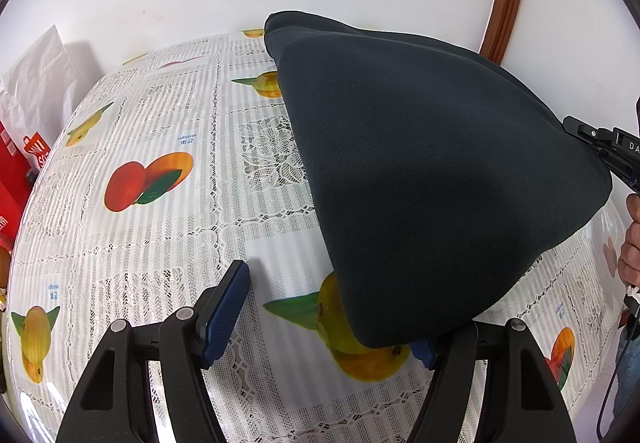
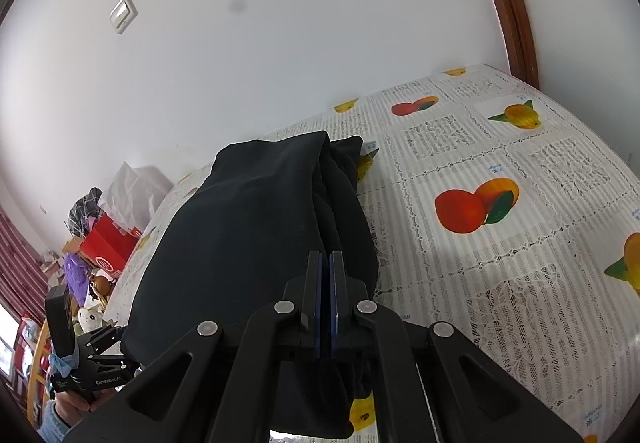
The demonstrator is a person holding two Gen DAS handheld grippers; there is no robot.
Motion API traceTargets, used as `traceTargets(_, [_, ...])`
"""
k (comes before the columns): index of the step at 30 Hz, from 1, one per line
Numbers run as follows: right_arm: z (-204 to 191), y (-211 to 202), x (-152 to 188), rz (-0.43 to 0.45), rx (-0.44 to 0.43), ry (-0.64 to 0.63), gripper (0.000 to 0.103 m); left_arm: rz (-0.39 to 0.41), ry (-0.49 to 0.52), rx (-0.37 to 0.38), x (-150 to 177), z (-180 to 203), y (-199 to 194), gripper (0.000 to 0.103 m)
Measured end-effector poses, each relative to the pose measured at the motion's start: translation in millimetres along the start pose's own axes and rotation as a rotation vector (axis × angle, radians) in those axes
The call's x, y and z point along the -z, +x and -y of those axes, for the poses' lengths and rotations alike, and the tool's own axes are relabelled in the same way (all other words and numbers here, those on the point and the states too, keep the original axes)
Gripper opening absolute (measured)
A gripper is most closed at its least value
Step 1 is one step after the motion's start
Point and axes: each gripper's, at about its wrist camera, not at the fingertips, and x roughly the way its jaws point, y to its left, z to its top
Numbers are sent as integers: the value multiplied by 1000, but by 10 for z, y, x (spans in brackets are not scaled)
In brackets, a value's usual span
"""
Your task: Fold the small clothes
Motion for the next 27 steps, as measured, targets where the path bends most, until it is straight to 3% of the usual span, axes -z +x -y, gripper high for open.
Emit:
traceTargets(15, [-122,-216,-69,28,31,-38,6,-15,35,3,68,89,-198,67])
traceTargets(27, [-328,-272,146,-11,104,-126,6,15,23,-11,267,22,-580,67])
